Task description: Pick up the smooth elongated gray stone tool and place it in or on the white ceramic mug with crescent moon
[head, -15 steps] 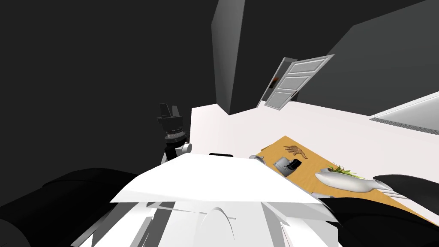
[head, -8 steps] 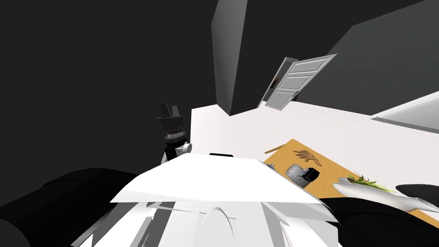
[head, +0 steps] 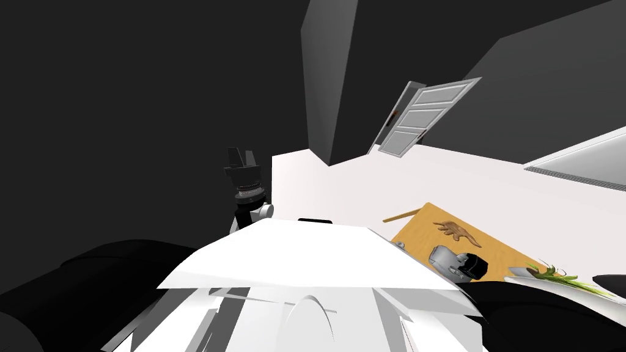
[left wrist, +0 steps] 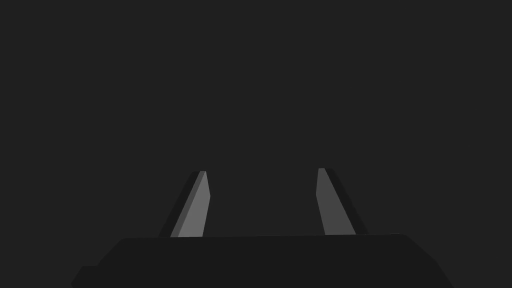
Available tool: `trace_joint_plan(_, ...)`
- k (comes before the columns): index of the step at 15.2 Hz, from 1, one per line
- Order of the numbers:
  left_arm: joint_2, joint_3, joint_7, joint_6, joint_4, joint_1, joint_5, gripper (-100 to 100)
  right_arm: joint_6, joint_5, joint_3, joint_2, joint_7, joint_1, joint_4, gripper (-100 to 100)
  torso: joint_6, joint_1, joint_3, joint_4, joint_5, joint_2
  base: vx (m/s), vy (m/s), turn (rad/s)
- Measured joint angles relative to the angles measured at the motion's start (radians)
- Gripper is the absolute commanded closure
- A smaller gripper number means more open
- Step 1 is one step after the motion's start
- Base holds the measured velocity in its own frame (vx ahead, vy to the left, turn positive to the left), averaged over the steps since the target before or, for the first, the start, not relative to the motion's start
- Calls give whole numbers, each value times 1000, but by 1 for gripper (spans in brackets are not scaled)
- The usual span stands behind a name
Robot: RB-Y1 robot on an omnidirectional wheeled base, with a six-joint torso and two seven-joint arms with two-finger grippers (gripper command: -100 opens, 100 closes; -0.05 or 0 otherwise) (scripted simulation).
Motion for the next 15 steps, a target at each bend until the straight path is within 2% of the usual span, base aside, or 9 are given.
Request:
trace_joint_plan(2,0,0,0,0,0,0,0,0,-26,-10,-22,-29,-5,12,0,100,-1,4,-2,0,0,-4,178,198,-29)
trace_joint_plan(4,0,0,0,0,0,0,0,0,-33,-12,-34,-59,-29,33,-27,100,-1,5,-3,-1,0,-6,177,197,-27)
trace_joint_plan(7,0,0,0,0,0,0,0,0,-57,-16,-51,-91,-46,42,-32,100,-1,4,-3,-1,1,-5,122,145,-20)
trace_joint_plan(8,0,0,0,0,0,0,0,0,-59,-17,-53,-93,-48,44,-34,-100,0,1,-1,-1,0,-2,31,41,-1)
trace_joint_plan(13,0,0,0,0,0,0,0,0,-60,-17,-53,-93,-48,43,-35,-100,0,-9,4,1,-2,7,4,10,-19)
trace_joint_plan(15,0,0,0,0,0,0,0,0,-76,-22,-73,-125,-61,54,-48,-100,1,-9,5,2,-2,9,-37,19,-122)
